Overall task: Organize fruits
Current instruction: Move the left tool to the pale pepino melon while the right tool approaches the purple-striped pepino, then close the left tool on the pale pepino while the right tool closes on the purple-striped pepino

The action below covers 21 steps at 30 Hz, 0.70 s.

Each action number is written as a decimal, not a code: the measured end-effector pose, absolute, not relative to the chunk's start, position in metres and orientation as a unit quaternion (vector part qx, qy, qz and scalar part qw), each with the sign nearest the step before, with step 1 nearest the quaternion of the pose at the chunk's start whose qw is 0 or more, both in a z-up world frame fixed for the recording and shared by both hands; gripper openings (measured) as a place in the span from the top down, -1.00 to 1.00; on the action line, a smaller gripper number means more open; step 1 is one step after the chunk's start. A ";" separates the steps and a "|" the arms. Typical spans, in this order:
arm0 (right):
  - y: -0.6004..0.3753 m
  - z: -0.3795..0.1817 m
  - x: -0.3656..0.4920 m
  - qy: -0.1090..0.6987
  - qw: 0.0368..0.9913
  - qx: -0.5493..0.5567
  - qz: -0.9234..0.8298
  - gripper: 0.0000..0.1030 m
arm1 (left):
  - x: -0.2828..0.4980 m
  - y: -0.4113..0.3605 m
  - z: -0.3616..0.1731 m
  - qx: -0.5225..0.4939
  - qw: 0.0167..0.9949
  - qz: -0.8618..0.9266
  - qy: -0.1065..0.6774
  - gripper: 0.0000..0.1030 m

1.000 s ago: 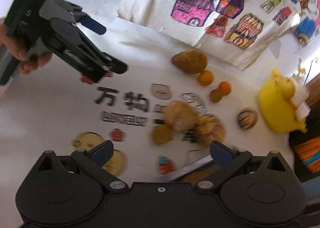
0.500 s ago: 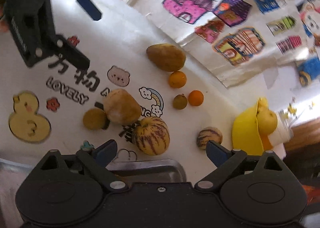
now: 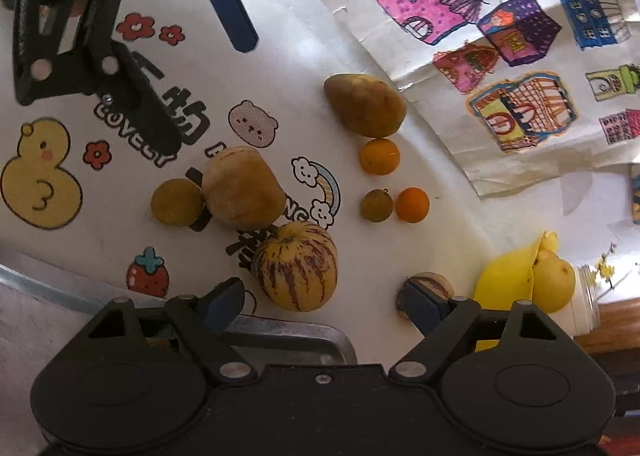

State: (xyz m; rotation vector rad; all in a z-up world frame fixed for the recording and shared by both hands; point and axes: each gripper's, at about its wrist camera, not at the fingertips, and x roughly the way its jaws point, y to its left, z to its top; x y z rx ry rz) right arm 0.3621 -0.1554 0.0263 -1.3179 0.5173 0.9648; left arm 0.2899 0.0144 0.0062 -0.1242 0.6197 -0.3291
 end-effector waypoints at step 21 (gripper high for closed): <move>-0.144 0.018 0.383 0.251 0.600 -0.586 0.483 -0.29 | 0.324 0.004 -0.007 -0.091 0.912 -0.231 0.327 -0.36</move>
